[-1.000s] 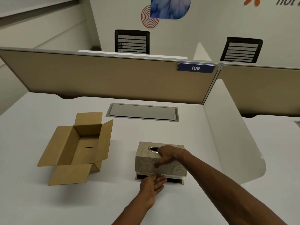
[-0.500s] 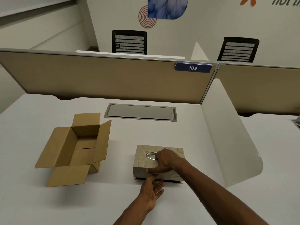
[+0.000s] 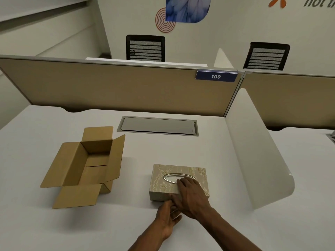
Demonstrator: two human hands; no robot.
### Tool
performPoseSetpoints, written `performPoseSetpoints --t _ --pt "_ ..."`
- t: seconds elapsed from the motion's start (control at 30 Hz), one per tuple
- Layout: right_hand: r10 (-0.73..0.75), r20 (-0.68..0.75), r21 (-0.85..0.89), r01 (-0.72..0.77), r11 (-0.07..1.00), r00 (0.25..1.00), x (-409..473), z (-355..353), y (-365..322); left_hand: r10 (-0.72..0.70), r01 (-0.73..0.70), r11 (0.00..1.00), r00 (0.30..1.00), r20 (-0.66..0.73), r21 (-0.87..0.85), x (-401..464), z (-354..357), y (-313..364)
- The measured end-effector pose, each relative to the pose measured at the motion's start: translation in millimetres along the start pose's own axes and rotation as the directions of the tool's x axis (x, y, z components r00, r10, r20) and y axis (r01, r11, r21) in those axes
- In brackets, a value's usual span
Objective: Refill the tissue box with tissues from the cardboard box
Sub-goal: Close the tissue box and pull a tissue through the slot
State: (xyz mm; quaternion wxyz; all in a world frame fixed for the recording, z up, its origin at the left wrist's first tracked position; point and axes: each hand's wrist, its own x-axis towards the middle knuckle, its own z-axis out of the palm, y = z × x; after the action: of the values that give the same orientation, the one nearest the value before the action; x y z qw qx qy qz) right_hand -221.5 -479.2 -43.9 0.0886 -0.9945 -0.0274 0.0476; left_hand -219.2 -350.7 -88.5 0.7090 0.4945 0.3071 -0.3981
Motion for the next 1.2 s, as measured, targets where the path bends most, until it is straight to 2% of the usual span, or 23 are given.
performPoseSetpoints --t 0.07,0.27,0.87,1.1,1.2 --pt "-0.006 -0.012 0.006 0.006 1.000 1.000 -2 1 -2 0.000 0.000 1.000 1.000 0.007 0.002 0 0 0" --pt "0.038 0.073 0.058 -0.043 0.997 0.997 -3 5 -2 0.011 -0.011 1.000 1.000 0.021 0.009 0 0 -1" --pt "0.020 0.076 0.096 -0.027 0.995 0.997 -5 15 9 0.008 -0.008 1.000 1.000 0.017 0.006 -3 -3 0" --pt "-0.014 -0.035 0.029 0.015 0.999 0.999 -16 28 14 0.011 -0.011 1.000 1.000 0.021 -0.002 -6 -3 1" --pt "-0.027 -0.033 -0.005 0.027 1.000 0.999 -18 28 17 0.018 -0.019 1.000 1.000 0.023 0.015 -5 -4 0"
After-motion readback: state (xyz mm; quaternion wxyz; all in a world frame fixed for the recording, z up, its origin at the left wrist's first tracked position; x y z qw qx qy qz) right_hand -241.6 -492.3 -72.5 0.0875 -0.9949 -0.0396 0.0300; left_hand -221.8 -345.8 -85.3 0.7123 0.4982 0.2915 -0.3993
